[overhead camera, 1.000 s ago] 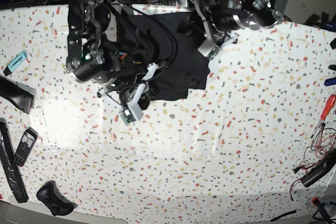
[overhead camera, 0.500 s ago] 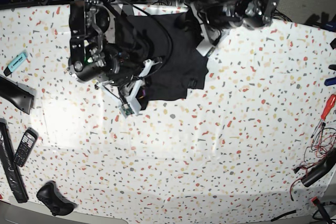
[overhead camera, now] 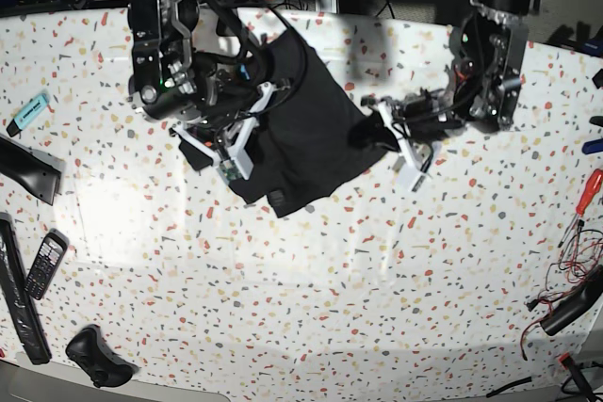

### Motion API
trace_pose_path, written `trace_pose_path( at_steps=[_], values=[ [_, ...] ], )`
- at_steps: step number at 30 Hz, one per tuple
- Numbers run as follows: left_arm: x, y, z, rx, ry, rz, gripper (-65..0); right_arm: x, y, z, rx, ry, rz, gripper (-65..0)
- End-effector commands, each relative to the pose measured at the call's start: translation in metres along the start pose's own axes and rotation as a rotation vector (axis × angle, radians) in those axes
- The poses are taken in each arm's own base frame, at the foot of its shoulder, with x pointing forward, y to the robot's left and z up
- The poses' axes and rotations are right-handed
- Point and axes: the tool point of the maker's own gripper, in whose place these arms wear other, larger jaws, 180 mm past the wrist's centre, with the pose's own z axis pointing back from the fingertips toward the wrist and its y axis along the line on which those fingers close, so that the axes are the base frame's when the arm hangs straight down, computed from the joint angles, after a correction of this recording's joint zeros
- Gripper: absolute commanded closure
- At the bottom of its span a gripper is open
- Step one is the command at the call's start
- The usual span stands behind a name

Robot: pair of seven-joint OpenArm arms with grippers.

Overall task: Fold the T-shirt properly
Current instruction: 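Grasp the shirt with both grippers and pull it flat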

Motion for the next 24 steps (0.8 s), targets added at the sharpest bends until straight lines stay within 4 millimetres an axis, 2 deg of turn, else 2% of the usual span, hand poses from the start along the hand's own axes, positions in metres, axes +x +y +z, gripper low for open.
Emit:
trace_pose_path(
  at_steps=[1, 5, 8, 11, 13, 16, 20, 24],
  values=[
    [0.008, 0.016, 0.005, 0.059, 0.012, -0.034, 0.0, 0.014, 0.003, 0.003, 0.008, -0.043, 0.014, 0.0],
    [0.031, 0.017, 0.006, 0.054, -0.009, -0.068, 0.0, 0.026, 0.017, 0.005, 0.031, -0.078, 0.034, 0.0],
    [0.039, 0.007, 0.009, 0.002, -0.002, -0.054, 0.0, 0.045, 0.016, 0.018, 0.007, -0.141, 0.059, 0.0],
    [0.045, -0.005, 0.018, -0.041, -0.001, -0.057, 0.0, 0.064, -0.005, 0.037, -0.087, -0.194, 0.07, 0.0],
    [0.048, -0.014, 0.025, -0.063, 0.006, -0.078, 0.0, 0.07, -0.02, 0.047, -0.133, -0.204, 0.068, 0.0],
    [0.048, -0.028, 0.036, -0.073, 0.029, -0.139, 0.0, 0.057, -0.043, 0.055, -0.191, -0.148, 0.068, 0.0],
    [0.047, -0.053, 0.051, -0.081, 0.006, -0.201, 0.0, 0.026, -0.065, 0.064, -0.218, -0.056, 0.031, 0.0],
    [0.031, -0.075, 0.061, -0.094, -0.016, -0.195, 0.0, 0.0, -0.091, 0.078, -0.282, 0.001, -0.013, 0.0]
  ],
)
